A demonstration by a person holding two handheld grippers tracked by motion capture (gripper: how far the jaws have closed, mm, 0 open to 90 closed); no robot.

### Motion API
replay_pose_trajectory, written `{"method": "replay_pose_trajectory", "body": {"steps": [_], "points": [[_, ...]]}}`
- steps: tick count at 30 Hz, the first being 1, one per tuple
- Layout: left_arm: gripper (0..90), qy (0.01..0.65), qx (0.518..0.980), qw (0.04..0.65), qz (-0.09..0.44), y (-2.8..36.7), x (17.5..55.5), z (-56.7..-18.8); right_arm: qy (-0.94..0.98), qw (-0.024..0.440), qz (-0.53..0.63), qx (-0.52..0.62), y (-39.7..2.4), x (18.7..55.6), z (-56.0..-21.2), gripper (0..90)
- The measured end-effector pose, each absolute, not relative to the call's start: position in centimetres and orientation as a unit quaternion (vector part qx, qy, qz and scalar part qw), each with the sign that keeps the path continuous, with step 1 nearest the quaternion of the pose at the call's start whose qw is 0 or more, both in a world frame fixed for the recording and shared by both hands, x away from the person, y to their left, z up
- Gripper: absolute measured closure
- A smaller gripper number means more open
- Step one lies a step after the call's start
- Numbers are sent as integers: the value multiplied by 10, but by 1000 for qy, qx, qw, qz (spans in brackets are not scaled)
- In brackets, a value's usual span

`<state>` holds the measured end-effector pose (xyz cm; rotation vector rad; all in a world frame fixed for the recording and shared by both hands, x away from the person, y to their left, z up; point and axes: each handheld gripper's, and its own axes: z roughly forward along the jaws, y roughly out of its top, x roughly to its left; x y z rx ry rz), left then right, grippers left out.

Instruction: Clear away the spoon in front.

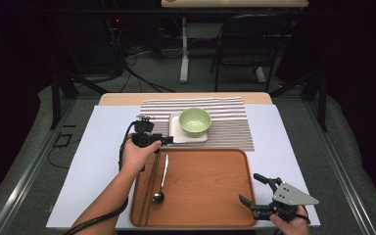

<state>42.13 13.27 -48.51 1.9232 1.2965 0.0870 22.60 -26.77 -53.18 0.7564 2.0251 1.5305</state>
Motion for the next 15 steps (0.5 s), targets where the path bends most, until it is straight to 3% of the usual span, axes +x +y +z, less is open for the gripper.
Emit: {"method": "replay_pose_trajectory", "body": {"steps": [15], "points": [[417, 508, 754, 413, 55, 121, 431, -467, 741, 241, 561, 278, -267, 226, -532, 168]]}}
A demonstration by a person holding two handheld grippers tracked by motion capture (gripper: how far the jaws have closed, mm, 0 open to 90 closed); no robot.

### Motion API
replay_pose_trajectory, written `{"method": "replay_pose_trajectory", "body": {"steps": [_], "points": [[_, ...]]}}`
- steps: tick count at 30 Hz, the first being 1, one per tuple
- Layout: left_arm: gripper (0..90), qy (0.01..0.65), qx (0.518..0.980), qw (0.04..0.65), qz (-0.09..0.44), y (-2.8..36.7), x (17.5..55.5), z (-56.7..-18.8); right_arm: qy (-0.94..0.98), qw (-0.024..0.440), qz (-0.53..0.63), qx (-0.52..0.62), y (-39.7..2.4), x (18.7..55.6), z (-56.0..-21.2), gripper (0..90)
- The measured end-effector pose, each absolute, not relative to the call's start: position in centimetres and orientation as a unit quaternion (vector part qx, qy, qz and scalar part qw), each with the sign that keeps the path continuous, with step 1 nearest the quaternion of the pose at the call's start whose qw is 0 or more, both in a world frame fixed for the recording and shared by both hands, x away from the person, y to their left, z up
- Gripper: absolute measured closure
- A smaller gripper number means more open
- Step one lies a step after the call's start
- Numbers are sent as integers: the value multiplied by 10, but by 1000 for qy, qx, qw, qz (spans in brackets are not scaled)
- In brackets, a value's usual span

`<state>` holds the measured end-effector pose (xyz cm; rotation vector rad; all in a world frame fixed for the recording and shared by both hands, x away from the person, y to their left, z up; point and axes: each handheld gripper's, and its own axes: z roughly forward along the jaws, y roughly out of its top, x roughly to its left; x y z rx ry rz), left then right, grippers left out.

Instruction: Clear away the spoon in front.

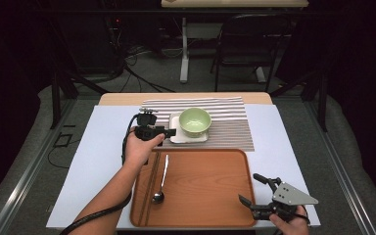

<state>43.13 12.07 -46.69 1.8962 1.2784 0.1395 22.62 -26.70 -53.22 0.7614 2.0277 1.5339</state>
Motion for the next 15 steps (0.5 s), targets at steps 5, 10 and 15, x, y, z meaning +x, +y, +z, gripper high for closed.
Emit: {"method": "replay_pose_trajectory", "body": {"steps": [5, 10, 15], "points": [[416, 515, 748, 416, 58, 116, 436, -467, 741, 241, 561, 278, -267, 227, -532, 168], [404, 525, 743, 411, 60, 112, 445, -468, 742, 241, 561, 277, -267, 226, -532, 167], [403, 531, 739, 408, 71, 110, 453, -470, 741, 241, 561, 278, -268, 226, -532, 167]]}}
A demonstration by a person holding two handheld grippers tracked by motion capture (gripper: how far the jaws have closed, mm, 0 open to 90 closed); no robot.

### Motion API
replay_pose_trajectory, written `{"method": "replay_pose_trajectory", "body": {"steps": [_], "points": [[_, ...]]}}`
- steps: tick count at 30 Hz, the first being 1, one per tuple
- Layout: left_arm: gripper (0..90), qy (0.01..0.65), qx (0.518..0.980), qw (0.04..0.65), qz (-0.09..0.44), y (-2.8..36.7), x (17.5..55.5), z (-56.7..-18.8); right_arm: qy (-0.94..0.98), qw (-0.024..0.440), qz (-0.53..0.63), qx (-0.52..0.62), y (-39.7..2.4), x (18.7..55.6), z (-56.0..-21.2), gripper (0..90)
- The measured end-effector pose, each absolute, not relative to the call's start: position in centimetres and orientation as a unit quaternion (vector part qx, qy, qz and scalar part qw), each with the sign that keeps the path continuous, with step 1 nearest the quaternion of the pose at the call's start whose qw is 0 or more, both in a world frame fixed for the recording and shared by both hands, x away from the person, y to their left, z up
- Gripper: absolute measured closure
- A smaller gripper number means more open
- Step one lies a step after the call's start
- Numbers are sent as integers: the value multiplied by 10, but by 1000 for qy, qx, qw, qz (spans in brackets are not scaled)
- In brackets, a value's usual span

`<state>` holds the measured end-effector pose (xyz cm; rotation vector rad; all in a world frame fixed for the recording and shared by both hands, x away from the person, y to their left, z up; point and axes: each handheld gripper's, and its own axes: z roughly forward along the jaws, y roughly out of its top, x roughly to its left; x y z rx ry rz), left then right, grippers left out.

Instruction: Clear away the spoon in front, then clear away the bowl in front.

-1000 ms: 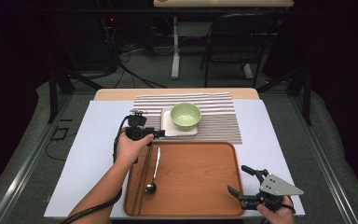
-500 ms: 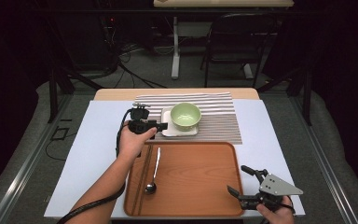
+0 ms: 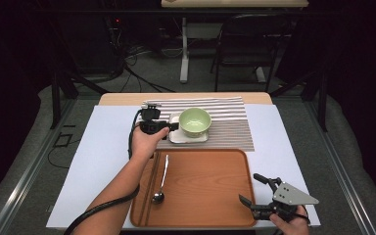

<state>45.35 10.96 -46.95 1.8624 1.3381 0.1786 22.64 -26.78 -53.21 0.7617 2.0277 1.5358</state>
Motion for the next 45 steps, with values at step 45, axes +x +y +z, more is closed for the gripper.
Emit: {"method": "replay_pose_trajectory", "body": {"steps": [45], "points": [[415, 587, 697, 404, 80, 72, 501, -516, 740, 241, 565, 273, -268, 225, -530, 168]]}}
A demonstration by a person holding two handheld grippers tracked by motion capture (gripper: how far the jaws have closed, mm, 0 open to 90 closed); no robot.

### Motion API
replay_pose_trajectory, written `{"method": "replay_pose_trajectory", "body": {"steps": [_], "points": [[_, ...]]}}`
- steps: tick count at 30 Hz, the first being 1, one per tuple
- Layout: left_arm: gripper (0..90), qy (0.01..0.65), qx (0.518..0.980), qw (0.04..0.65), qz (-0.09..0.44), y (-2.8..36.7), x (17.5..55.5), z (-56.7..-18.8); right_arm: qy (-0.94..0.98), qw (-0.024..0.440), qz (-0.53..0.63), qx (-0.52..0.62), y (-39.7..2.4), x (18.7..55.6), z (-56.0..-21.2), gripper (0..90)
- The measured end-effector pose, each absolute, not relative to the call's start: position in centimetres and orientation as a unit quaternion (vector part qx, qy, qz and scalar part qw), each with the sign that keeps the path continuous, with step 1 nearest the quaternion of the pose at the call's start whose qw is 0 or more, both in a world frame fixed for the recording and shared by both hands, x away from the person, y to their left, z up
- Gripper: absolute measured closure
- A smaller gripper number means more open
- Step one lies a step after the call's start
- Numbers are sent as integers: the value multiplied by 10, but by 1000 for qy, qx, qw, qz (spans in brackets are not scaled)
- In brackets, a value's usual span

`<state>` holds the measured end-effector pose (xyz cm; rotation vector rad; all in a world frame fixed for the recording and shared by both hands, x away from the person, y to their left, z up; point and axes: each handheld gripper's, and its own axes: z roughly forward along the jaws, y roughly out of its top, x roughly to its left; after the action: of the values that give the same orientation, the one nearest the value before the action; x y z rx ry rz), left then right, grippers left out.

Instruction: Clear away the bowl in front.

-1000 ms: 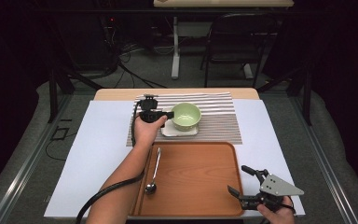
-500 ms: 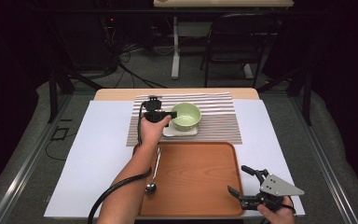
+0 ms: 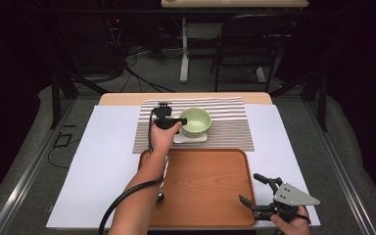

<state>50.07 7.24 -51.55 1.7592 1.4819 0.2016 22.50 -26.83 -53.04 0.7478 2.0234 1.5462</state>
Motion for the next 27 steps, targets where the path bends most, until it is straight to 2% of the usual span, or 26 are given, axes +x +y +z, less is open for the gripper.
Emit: {"method": "replay_pose_trajectory", "body": {"steps": [12, 27], "points": [[443, 599, 692, 397, 75, 65, 507, -531, 739, 241, 565, 276, -269, 225, -531, 168], [554, 595, 696, 395, 82, 56, 513, -542, 739, 242, 564, 277, -270, 223, -531, 168]]}}
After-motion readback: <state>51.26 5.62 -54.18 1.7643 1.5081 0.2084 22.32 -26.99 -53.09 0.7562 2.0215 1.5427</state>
